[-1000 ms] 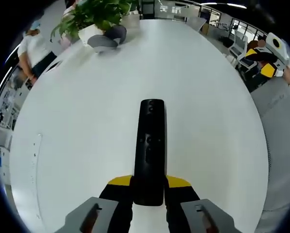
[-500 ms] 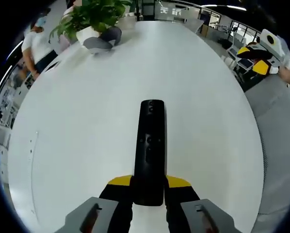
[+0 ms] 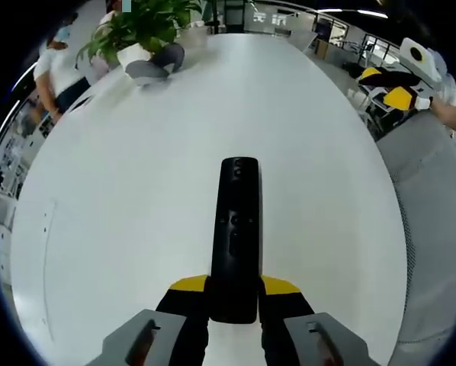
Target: Press the specified remote control buttons in sequence, fully releasing each button before pressing the next.
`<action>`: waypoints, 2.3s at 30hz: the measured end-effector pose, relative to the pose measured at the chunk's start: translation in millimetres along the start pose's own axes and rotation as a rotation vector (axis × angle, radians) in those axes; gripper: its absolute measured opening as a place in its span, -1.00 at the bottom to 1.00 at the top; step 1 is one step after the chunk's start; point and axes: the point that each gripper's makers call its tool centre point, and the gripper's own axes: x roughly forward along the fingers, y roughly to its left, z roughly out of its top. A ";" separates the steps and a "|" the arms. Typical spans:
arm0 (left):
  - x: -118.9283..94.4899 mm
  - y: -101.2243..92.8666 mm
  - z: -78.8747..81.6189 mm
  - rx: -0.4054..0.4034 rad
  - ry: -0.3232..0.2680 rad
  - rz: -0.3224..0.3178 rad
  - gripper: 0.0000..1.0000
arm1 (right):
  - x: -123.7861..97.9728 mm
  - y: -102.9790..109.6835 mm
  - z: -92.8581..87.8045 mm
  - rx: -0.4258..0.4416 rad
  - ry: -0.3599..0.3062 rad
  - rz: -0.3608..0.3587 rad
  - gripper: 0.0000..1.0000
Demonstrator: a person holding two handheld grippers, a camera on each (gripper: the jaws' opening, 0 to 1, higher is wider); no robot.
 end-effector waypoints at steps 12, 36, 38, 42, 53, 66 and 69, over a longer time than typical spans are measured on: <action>-1.6 -19.3 -3.3 0.002 -0.039 0.000 -0.53 | 1.4 3.6 -2.4 -0.010 0.016 0.018 -0.56; -5.5 -63.9 -10.2 0.035 -0.046 0.002 -0.53 | 4.3 9.4 -7.0 -0.038 0.054 0.047 -0.59; -5.8 -67.2 -11.3 0.042 -0.044 0.003 -0.53 | 4.6 10.0 -7.0 -0.040 0.054 0.049 -0.59; -5.9 -67.3 -12.0 0.034 -0.040 0.008 -0.53 | 5.1 10.6 -7.6 -0.039 0.057 0.052 -0.60; -6.7 -79.5 -14.5 0.023 -0.045 0.015 -0.53 | 7.7 16.4 -11.7 -0.062 0.085 0.077 -0.61; -7.7 -96.2 -18.5 0.024 -0.053 0.019 -0.53 | 8.2 21.0 -12.1 -0.099 0.089 0.100 -0.64; -7.6 -101.9 -18.8 0.028 -0.057 0.011 -0.53 | 8.7 19.5 -15.3 -0.125 0.109 0.093 -0.68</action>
